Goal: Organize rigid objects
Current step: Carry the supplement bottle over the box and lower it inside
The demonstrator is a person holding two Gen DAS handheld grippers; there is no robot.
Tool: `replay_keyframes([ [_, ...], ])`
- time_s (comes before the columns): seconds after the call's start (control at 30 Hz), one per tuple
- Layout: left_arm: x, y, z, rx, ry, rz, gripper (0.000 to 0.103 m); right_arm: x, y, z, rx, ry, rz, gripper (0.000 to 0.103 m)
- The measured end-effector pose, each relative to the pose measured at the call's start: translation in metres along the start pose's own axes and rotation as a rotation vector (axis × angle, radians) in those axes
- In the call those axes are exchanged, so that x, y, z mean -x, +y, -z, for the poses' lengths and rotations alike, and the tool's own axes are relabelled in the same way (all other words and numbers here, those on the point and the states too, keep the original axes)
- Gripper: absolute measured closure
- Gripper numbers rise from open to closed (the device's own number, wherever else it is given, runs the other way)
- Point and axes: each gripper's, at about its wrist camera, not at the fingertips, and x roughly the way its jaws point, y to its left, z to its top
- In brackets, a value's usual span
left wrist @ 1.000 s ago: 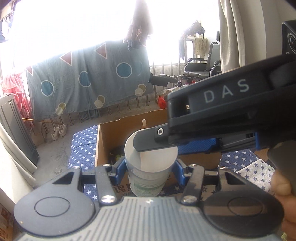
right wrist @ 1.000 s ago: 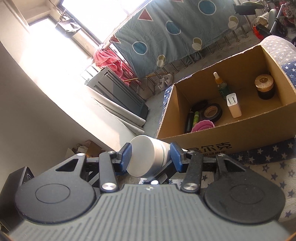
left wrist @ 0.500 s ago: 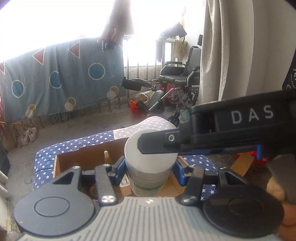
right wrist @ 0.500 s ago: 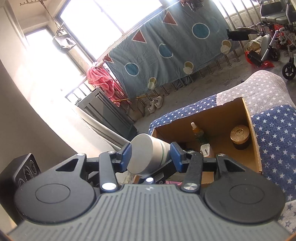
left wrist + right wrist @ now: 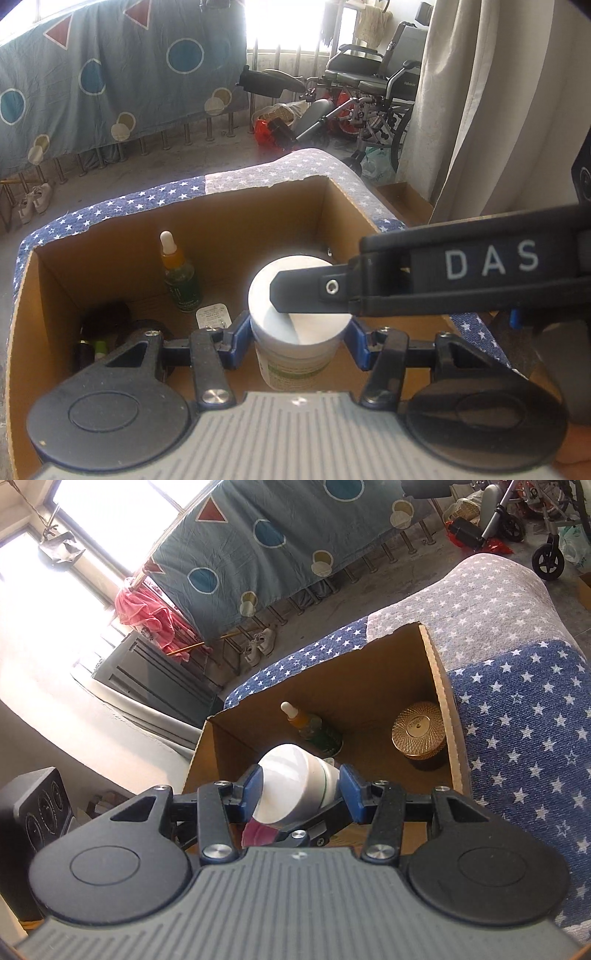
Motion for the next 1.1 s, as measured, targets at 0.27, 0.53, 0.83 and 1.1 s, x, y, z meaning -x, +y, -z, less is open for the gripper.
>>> replay_keyframes([
  [0.27, -0.014, 0.007, 0.006, 0.010, 0.036, 0.019, 0.049, -0.031, -0.004, 0.004, 0.048, 0.031, 0.033, 0.059],
  [0.53, -0.008, 0.002, 0.005, -0.013, 0.021, 0.025, 0.049, -0.032, -0.002, 0.007, 0.055, 0.034, 0.046, 0.059],
  [0.83, 0.037, 0.012, 0.008, 0.013, -0.036, 0.018, 0.048, -0.004, 0.011, 0.001, 0.076, 0.008, 0.032, 0.058],
  [1.1, 0.110, 0.046, 0.031, 0.081, -0.123, -0.085, 0.032, 0.011, 0.037, -0.005, 0.131, 0.169, 0.000, 0.044],
])
